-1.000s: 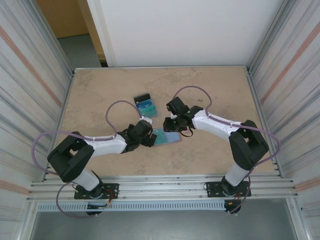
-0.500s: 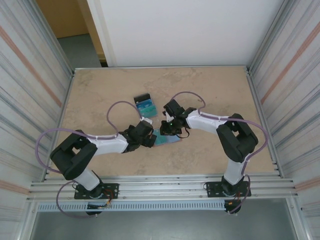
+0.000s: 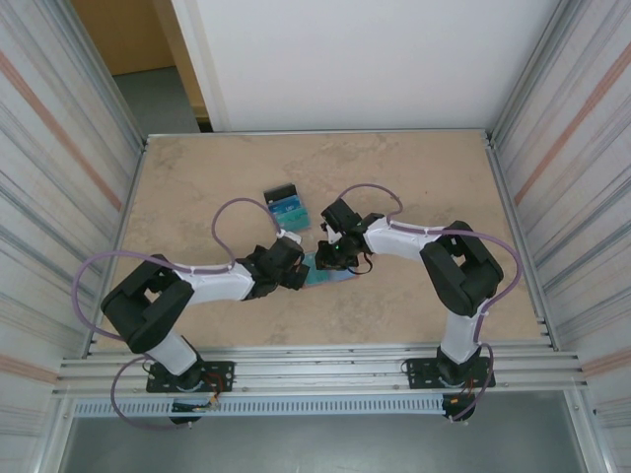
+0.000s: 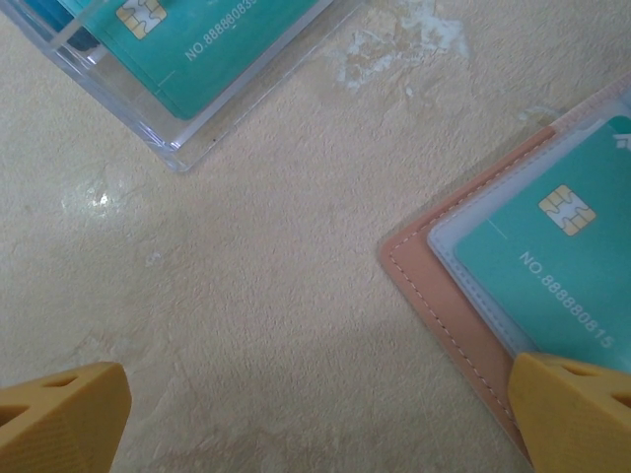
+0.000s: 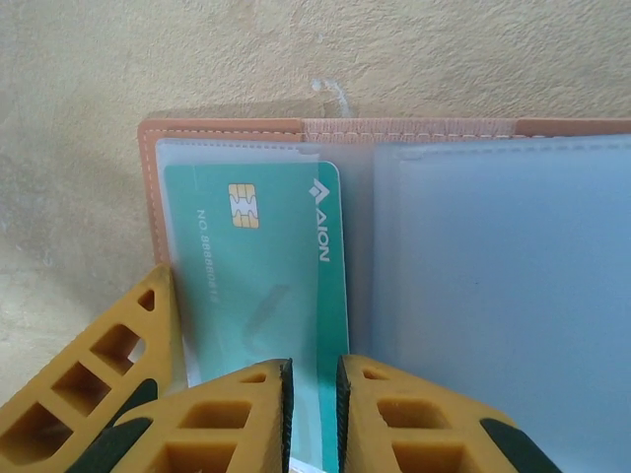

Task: Take the credit cards out of the card holder

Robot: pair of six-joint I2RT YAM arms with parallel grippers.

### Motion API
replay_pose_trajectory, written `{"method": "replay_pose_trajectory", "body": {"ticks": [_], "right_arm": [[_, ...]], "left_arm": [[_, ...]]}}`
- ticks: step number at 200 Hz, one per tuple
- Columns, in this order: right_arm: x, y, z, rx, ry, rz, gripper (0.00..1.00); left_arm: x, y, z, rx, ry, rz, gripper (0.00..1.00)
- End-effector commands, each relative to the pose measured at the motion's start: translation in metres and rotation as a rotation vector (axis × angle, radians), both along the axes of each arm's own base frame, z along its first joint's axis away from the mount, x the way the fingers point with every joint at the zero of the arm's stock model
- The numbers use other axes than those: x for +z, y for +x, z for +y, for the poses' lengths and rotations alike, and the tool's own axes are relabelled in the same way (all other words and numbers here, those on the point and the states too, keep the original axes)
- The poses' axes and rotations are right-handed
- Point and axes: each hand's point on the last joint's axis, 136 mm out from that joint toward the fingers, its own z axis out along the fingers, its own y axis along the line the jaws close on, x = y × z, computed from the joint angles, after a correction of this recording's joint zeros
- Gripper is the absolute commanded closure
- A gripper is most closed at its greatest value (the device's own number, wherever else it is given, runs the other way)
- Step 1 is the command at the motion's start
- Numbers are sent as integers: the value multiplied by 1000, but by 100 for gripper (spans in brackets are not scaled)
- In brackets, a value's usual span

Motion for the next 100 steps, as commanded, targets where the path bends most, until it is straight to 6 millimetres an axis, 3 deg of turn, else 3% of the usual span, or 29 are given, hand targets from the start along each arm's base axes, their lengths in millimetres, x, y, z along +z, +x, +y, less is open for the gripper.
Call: {"method": "replay_pose_trajectory", "body": {"ticks": [1, 100], "right_arm": [[-4, -2, -8, -25, -28, 21, 79], [-3, -3, -16, -36, -29, 20, 80]], "left_arm": [[-4, -1, 5, 19, 43, 9, 1], [-5, -2, 7, 30, 48, 14, 1]]}}
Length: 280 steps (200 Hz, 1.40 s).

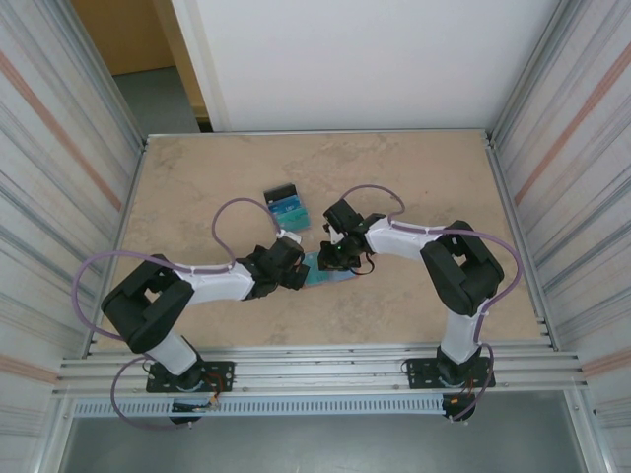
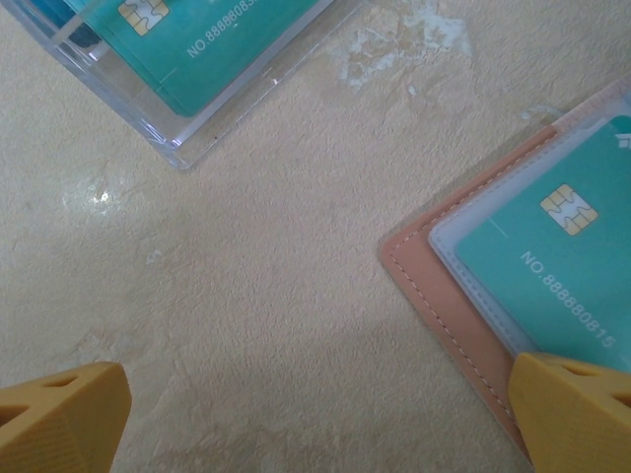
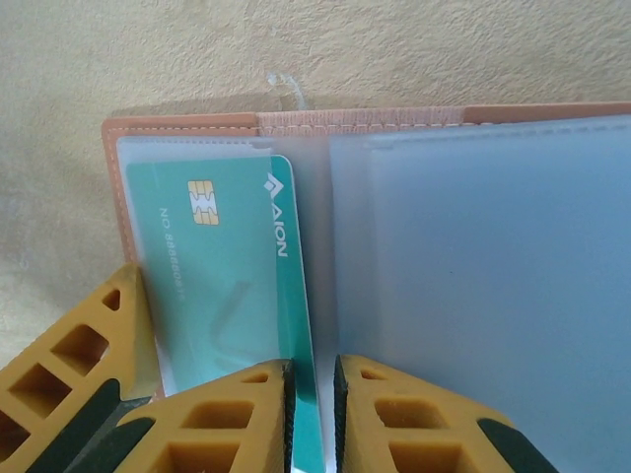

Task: Take the credit cards out of the card holder

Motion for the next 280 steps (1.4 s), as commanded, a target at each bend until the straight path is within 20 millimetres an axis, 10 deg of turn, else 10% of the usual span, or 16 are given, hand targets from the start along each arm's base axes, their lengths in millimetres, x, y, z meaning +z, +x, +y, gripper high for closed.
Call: {"method": "replay_pose_trajectory", "body": {"ticks": [1, 280], "right_arm": [[1, -3, -9, -23, -19, 9, 80], [14, -3, 4, -21, 312, 84, 100]], "left_arm": [[-5, -2, 6, 23, 49, 12, 1], [-7, -4, 4, 10, 84, 24, 1]]}}
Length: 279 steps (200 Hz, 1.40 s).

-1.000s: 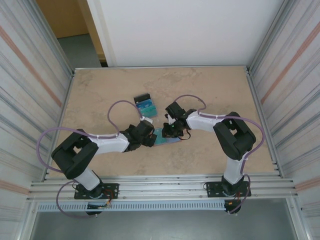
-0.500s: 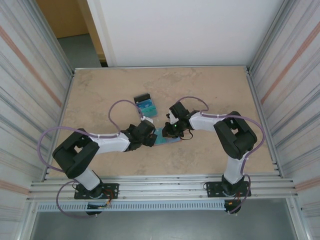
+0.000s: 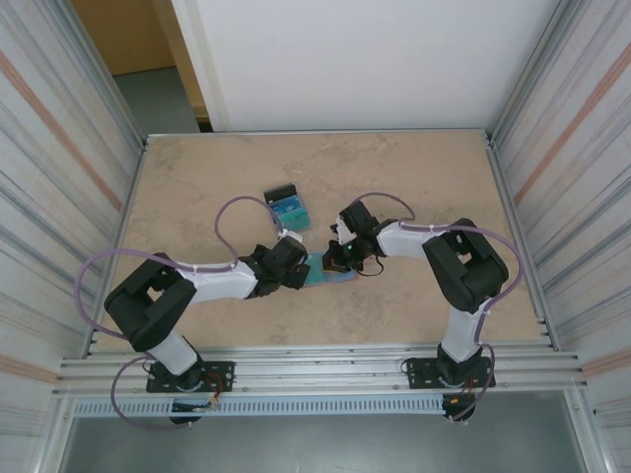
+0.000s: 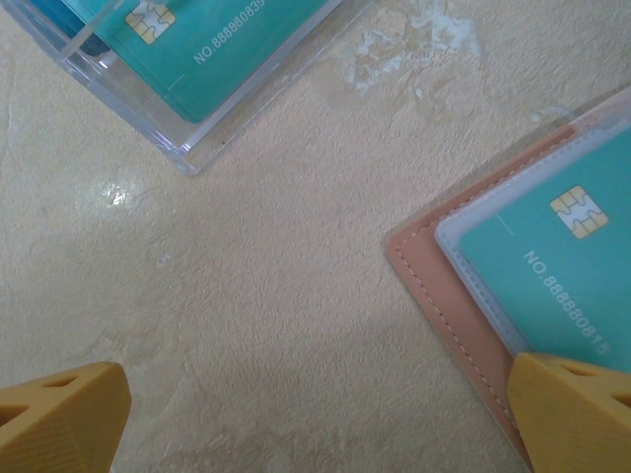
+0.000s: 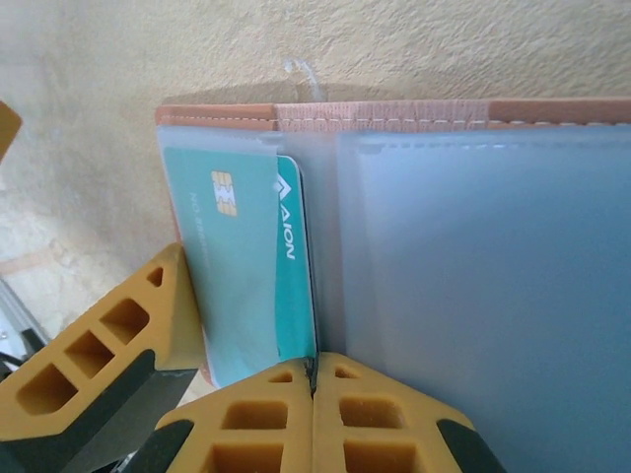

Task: Take the credit cards out of the card holder

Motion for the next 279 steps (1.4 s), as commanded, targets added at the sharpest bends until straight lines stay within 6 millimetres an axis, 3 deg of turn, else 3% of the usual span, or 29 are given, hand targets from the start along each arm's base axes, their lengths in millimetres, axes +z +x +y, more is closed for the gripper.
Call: {"method": "replay_pose_trajectory", "body": {"ticks": [1, 107, 185, 236, 279], "right_arm": [[15, 0, 1, -5, 59, -9, 100], [15, 4, -22, -41, 26, -25, 100], [7, 6, -28, -26, 19, -11, 100], [8, 7, -27, -20, 28, -15, 100], [8, 6, -27, -18, 27, -12, 100]], "left_arm": [[-8, -6, 5, 4, 48, 28, 1], [-3, -6, 7, 10, 52, 19, 1], [29, 3, 1, -4, 14, -45, 1], [52, 12, -21, -48, -66, -82, 1], [44, 19, -38, -87, -56, -71, 1]]}}
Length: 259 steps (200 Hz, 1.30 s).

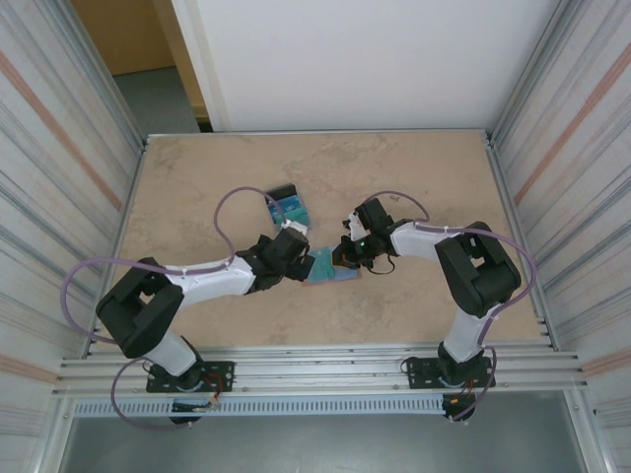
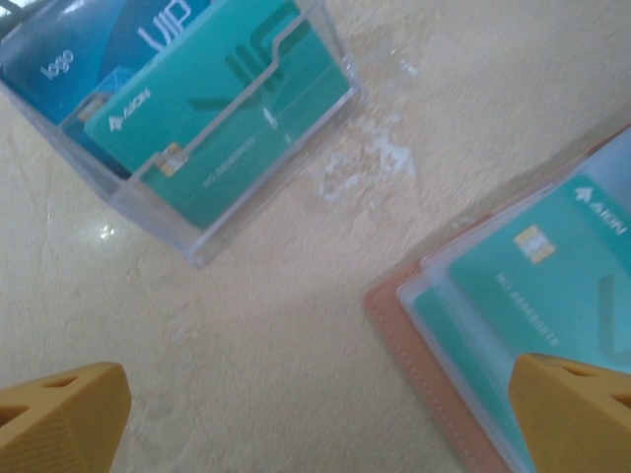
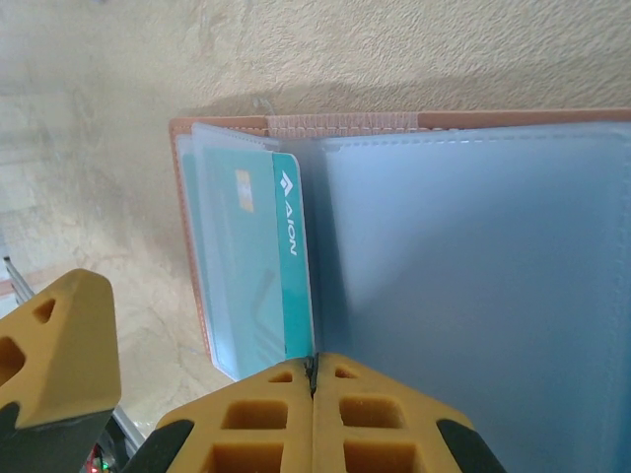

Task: Take the credit cards out of the card holder

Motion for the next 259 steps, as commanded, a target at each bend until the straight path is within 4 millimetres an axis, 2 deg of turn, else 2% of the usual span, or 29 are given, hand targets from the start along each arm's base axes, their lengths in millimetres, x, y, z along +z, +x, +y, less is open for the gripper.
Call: {"method": "replay_pose_trajectory", "body": {"ticks": [1, 29, 53, 133, 171, 212, 259], "right_arm": [[0, -5, -2, 26, 2, 6, 100], [1, -5, -2, 27, 2, 2, 100], [2, -5, -2, 28, 3, 1, 100], [9, -3, -15, 4, 1, -12, 100], [17, -4, -7, 7, 78, -12, 100], [23, -3, 3, 14, 179, -10, 88], [25, -1, 11, 20, 246, -10, 84]], "left_arm": [[2, 6, -17, -42, -4, -13, 1], [-10, 7, -22, -52, 8, 11, 1], [-20, 6, -19, -47, 36, 29, 2], [-33, 4, -10, -36, 87, 47, 1], [-40, 2, -11, -51, 106, 63, 1], [-47, -1, -7, -48, 126, 85, 1], [-51, -4, -5, -45, 131, 103, 1]]}}
